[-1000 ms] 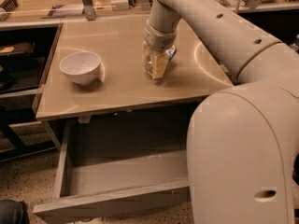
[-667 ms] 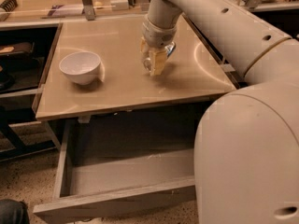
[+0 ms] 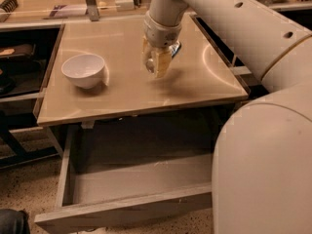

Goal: Place redbull can into top drawer

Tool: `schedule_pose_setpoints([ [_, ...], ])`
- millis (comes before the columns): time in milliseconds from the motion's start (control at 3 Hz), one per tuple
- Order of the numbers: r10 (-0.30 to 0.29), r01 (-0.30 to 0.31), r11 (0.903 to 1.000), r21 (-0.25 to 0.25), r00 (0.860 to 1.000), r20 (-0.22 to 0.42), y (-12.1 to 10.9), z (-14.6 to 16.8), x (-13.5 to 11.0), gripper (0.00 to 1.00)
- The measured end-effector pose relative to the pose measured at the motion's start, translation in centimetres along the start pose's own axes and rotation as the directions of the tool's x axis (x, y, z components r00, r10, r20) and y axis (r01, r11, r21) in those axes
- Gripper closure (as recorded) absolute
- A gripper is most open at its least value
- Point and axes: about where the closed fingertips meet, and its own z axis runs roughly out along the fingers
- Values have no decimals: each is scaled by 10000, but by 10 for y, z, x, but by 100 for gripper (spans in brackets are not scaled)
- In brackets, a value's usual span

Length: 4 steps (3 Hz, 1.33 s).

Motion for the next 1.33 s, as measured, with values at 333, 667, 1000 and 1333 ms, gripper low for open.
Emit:
schedule_pose_setpoints([
  [333, 497, -499, 9987, -130, 9986, -184, 25, -17, -16, 100],
  [667, 624, -631, 9976, -269, 9978, -235, 32, -13, -18, 100],
  [1000, 647, -659, 9976, -234, 9968, -463, 42, -25, -25, 100],
  [1333, 974, -1000, 9946, -280, 9916, -849, 74, -45, -48, 100],
])
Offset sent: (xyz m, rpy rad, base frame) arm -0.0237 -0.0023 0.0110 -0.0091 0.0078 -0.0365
